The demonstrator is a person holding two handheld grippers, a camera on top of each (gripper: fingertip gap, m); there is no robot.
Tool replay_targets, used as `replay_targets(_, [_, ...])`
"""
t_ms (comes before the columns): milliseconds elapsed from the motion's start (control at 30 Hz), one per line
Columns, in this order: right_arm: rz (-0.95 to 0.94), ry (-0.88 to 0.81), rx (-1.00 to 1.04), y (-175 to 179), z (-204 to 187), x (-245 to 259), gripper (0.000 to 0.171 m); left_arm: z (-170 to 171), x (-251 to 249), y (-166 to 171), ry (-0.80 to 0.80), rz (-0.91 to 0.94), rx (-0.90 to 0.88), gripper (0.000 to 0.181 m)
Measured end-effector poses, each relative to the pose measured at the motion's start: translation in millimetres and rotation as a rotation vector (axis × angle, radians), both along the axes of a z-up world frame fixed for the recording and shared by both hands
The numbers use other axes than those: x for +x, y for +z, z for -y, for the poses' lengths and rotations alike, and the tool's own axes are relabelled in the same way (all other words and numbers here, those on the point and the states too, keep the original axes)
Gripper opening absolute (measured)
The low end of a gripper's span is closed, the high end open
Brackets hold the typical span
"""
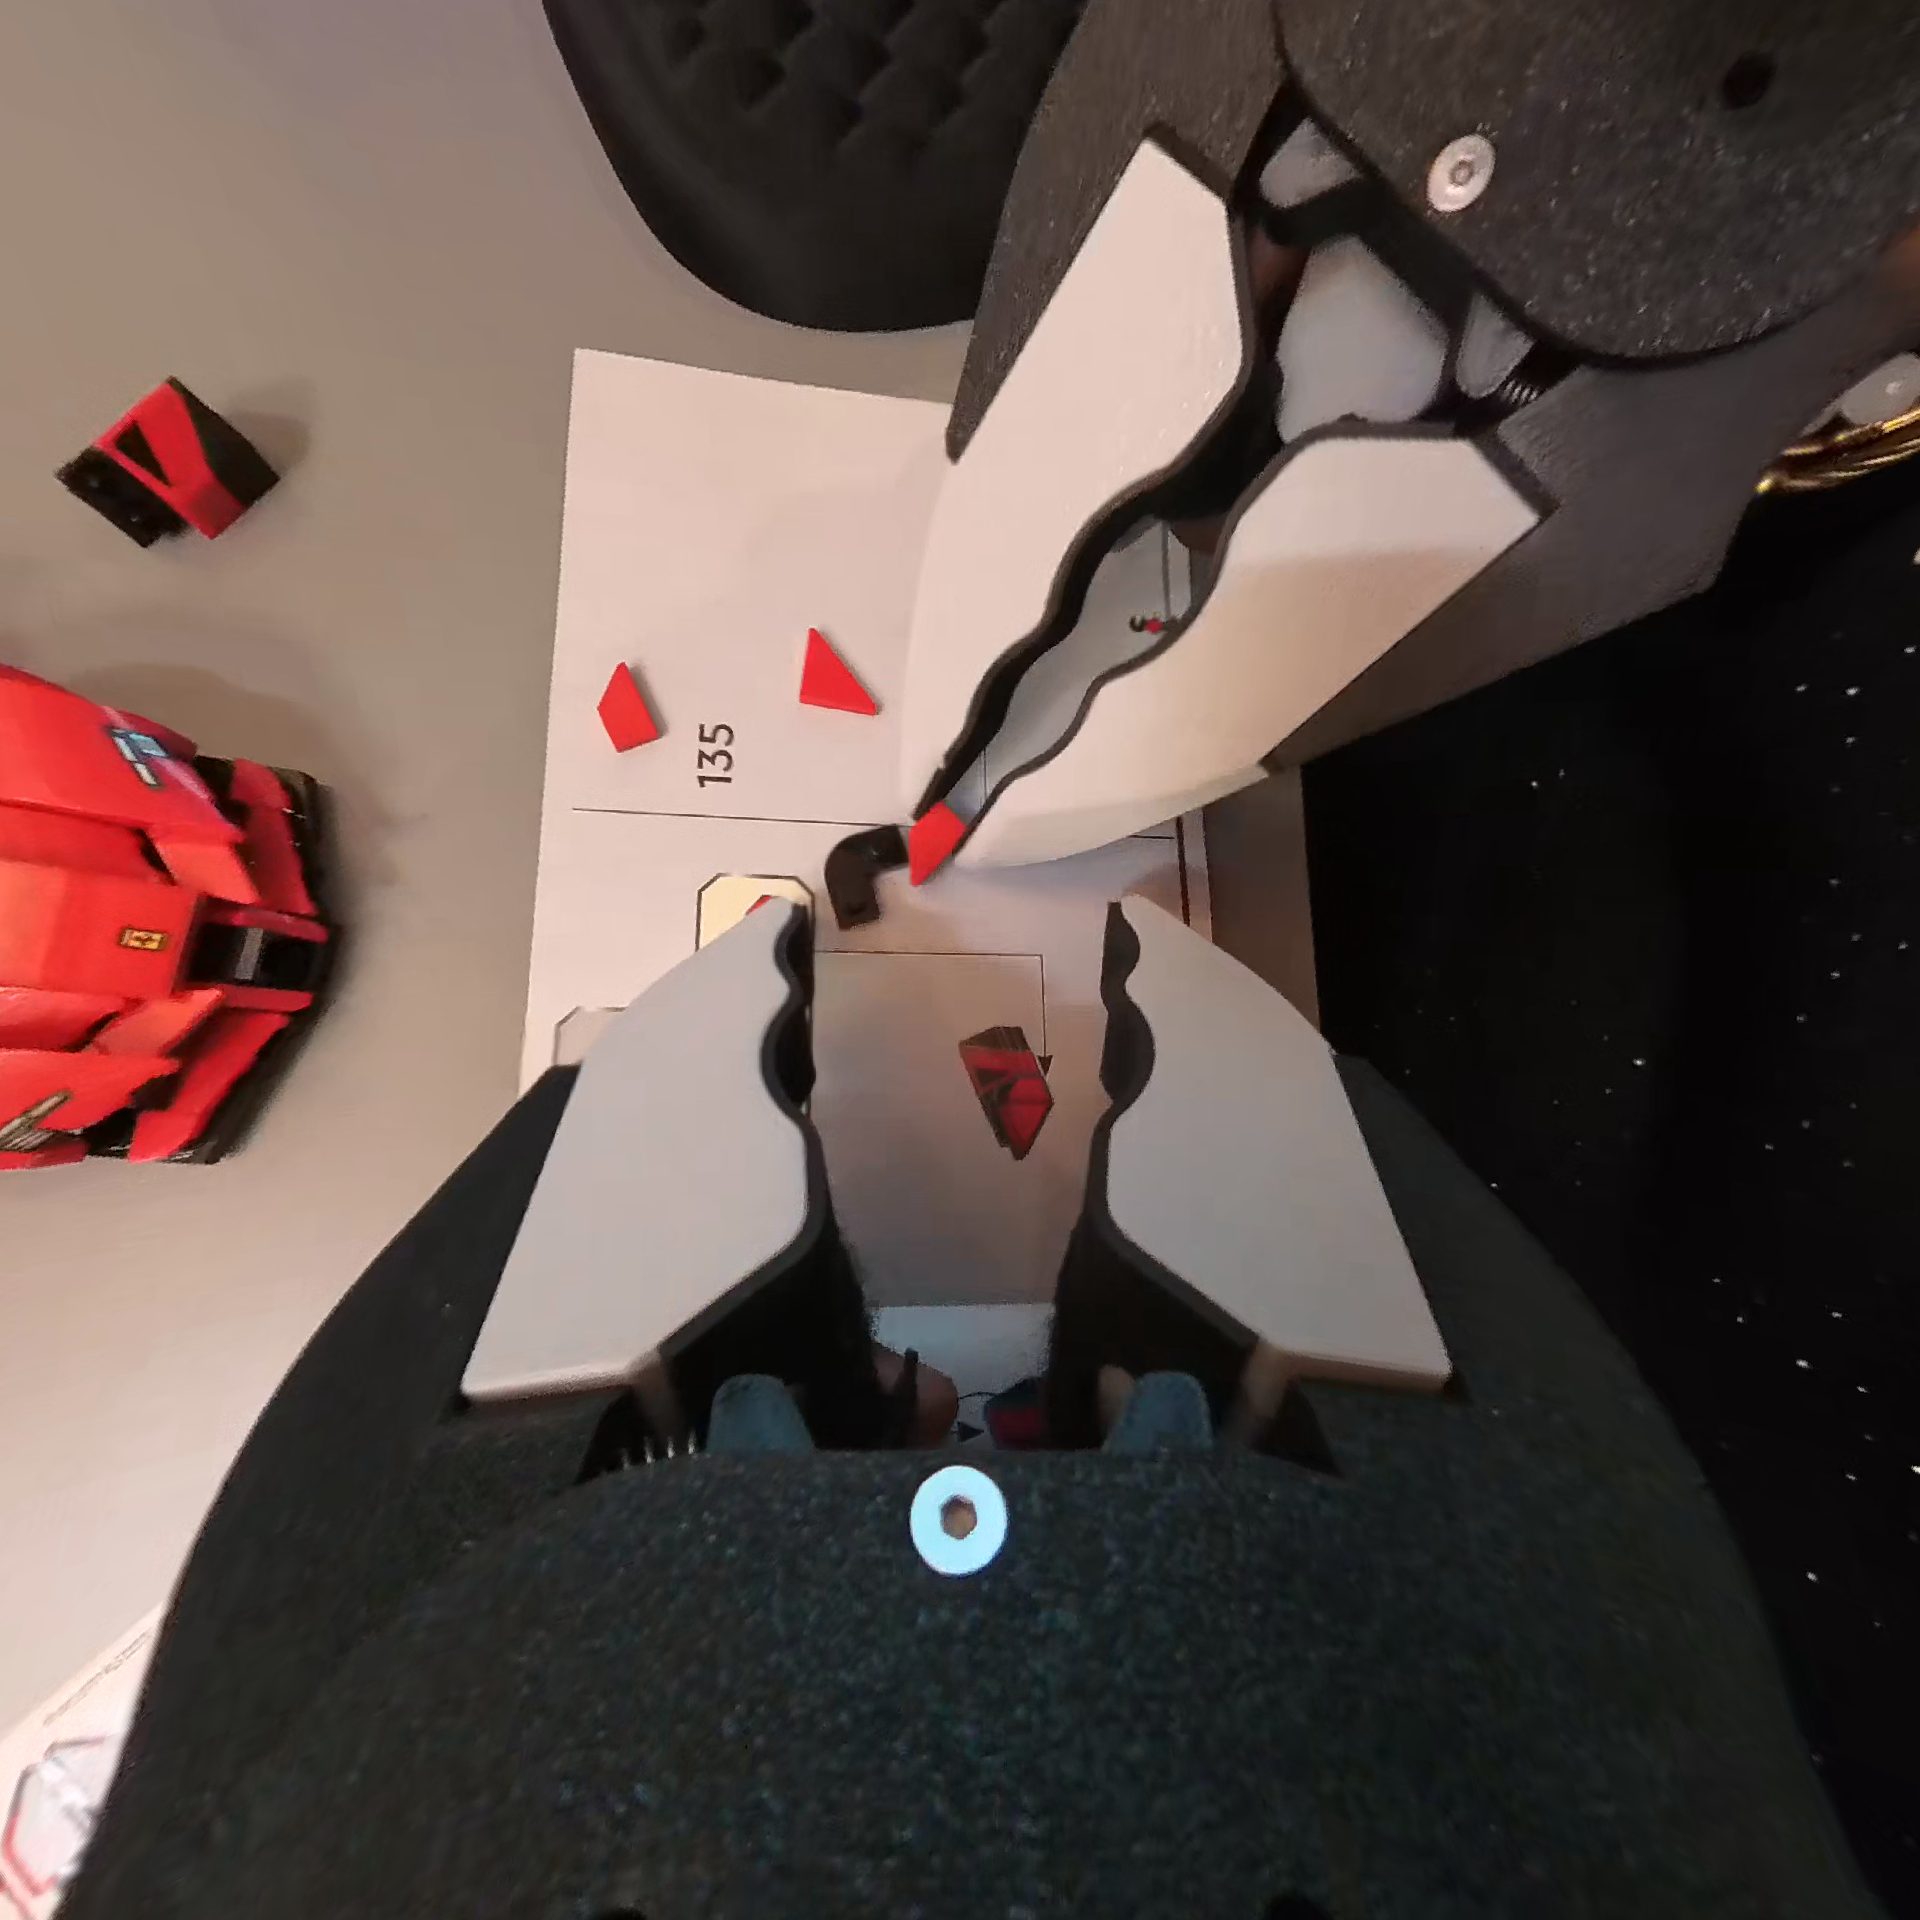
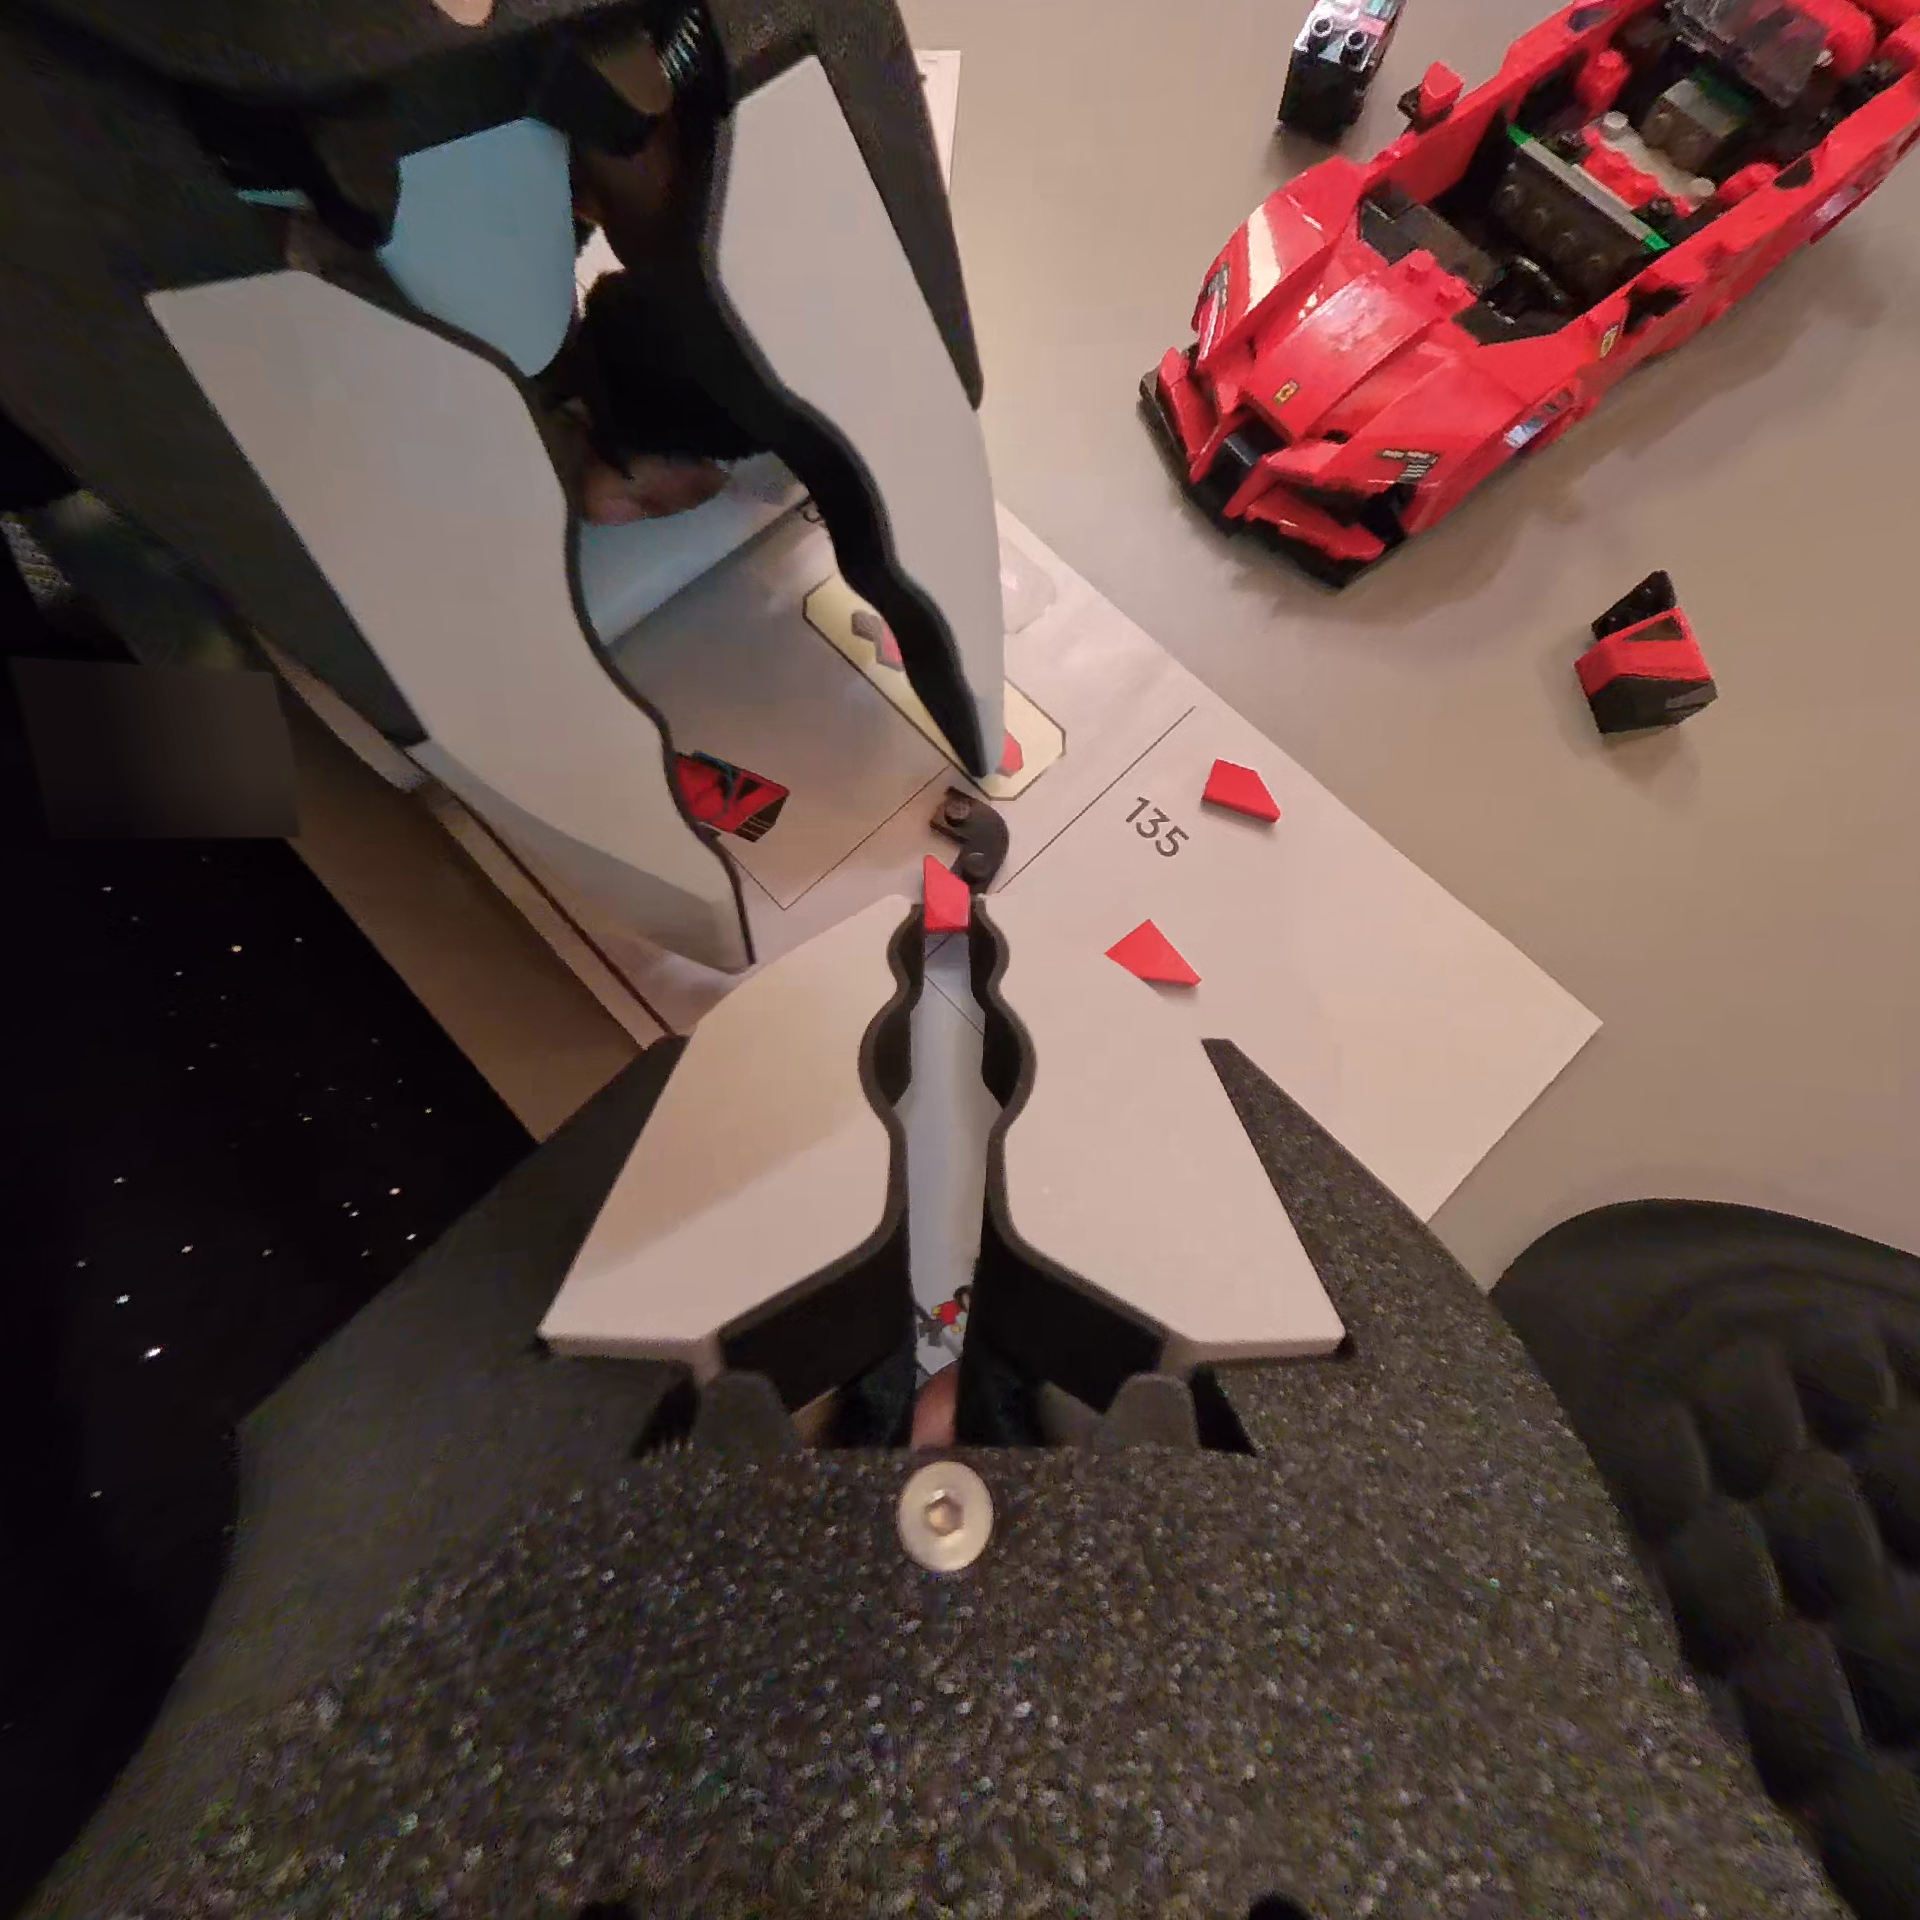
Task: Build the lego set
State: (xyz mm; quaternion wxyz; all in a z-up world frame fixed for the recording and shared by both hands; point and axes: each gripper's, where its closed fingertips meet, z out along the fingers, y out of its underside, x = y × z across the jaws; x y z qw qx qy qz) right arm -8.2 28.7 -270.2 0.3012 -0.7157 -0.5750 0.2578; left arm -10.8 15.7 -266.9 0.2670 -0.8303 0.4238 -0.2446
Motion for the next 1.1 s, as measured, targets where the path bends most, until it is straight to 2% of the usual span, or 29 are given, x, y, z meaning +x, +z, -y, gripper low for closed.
replay_targets(300, [-0.021, 0.005, 0.000, 4, -9, 11, 0.008, 15, 13, 0, 0.007, 0.053, -0.045, 0.051])
replay_targets(433, [-0.057, 0.147, 0.042, 10, -4, 3, 0.008, 14, 11, 4, 0.023, 0.075, -0.020, 0.048])
replay_targets(533, [-0.030, 0.244, 0.096, 14, -8, 1, 0.008, 13, 1, 8, 0.047, 0.075, 0.003, 0.037])
replay_targets(633, [-0.006, 0.355, 0.125, 18, -10, 0, 0.008, 11, -15, 14, 0.091, 0.067, 0.053, 0.018])
replay_targets(733, [-0.001, 0.412, 0.102, 18, -9, -3, 0.008, 6, -43, 25, 0.160, 0.035, 0.135, 0.005])
replay_targets(900, [-0.007, 0.406, 0.069, 10, -10, -4, 0.008, 3, -68, 46, 0.218, 0.079, 0.233, 0.001])
replay_targets(1100, [0.002, 0.411, 0.056, 6, -10, -3, 0.008, 0, -45, 38, 0.130, 0.071, 0.238, 0.001])
